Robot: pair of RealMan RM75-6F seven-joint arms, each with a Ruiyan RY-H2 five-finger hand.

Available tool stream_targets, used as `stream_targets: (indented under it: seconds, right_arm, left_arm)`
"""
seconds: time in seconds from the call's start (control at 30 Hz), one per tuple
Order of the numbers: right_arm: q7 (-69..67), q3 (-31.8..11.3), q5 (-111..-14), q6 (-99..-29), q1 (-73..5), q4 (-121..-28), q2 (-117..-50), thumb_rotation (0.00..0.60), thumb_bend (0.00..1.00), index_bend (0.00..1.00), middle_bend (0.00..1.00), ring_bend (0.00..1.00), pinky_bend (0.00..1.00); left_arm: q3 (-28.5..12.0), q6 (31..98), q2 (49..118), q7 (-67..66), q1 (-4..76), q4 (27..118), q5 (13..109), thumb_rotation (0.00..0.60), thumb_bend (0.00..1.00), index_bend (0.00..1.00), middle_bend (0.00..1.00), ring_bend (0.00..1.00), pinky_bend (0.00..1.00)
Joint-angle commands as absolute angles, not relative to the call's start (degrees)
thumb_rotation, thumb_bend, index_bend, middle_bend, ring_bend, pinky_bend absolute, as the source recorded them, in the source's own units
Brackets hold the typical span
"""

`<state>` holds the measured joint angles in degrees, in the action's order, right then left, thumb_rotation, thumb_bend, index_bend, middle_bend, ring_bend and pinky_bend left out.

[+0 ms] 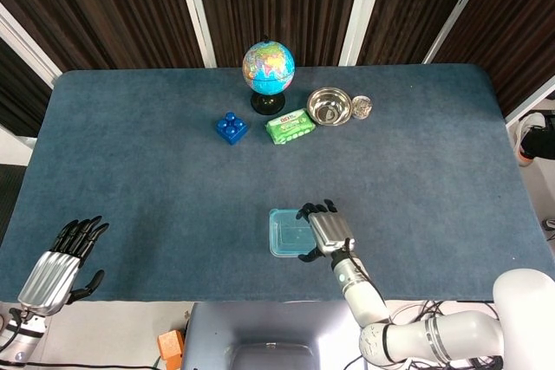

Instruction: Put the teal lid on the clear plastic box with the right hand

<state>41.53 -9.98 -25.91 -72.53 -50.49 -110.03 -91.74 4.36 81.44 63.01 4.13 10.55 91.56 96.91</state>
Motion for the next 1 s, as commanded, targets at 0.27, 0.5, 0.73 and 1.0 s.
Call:
stream_targets:
  seconds: [0.27,0.5,0.73,1.0]
  right_arm:
    - [43.0,-9.6,-26.3,-73.5,-50.4,-109.6,-92.7,0.600,0.07,0.75,0.46,0.21,0.03]
    - [43.8,-8.9,-27.3,-73.6,-50.1,-109.6,-92.8,0.600,0.07,0.74,0.46,0.21,0.03]
    - [44.4,-7.7,-29.3,-73.6,-49.5,-110.1,-91.9,0.600,0.07,0.67,0.46,0.20,0.00]
    - [44.3,-6.1,-32.8,-73.3,-48.4,-111.3,-90.2,0.600,0.07,0.40,0.35,0.14,0.00]
  left_arm:
    - [4.4,81.9,62.8,4.7,10.4,91.4,97.1,0.600,0.38,0.00,0.00,0.00,0.00]
    - [4.4,81.9,62.8,4.6,10.4,91.4,97.1,0.600,0.38,0.00,0.00,0.00,0.00]
    - [4.4,82.0,62.7,4.9,10.3,91.4,97.0,0.600,0.38,0.00,0.00,0.00,0.00]
    - [4.4,82.1,62.6,5.1,10.2,91.3,97.1,0.600,0.38,0.00,0.00,0.00,0.00]
